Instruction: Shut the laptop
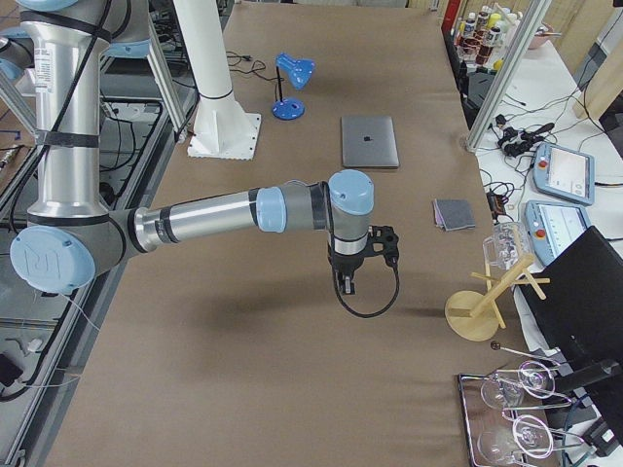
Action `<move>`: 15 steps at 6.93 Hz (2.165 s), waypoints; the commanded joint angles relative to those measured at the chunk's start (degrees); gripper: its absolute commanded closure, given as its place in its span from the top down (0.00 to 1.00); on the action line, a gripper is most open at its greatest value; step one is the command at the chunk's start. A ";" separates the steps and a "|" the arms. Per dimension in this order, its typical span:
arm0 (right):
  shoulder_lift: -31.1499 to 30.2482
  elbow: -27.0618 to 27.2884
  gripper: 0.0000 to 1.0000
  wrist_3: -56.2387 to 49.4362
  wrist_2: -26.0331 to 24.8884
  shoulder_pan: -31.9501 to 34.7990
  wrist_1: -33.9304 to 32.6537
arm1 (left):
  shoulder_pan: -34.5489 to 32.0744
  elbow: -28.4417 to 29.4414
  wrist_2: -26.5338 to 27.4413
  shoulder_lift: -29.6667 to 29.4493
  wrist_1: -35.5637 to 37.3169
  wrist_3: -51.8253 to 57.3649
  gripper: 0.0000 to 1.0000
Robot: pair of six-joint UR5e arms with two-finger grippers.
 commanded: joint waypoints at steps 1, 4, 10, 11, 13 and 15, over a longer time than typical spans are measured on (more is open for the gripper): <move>0.46 1.00 0.00 -0.10 2.58 0.05 -2.75 | -0.09 0.22 0.04 1.35 0.09 0.00 0.00; 0.46 0.92 1.00 0.60 2.59 0.05 -2.67 | -0.09 0.04 0.57 1.53 -0.08 -0.18 0.80; -0.25 1.53 1.00 0.08 2.68 0.22 -2.40 | -0.18 -0.31 0.48 1.53 0.01 -0.62 0.98; -0.25 1.53 1.00 0.08 2.68 0.22 -2.23 | -0.18 -0.13 0.48 1.53 0.01 -0.62 0.98; -0.34 1.44 1.00 0.08 2.68 0.22 -2.05 | -0.18 -0.48 0.48 1.53 0.01 -0.62 0.98; -0.34 1.62 1.00 0.08 2.68 0.22 -2.05 | -0.27 -1.18 0.57 1.45 -0.34 -0.62 0.98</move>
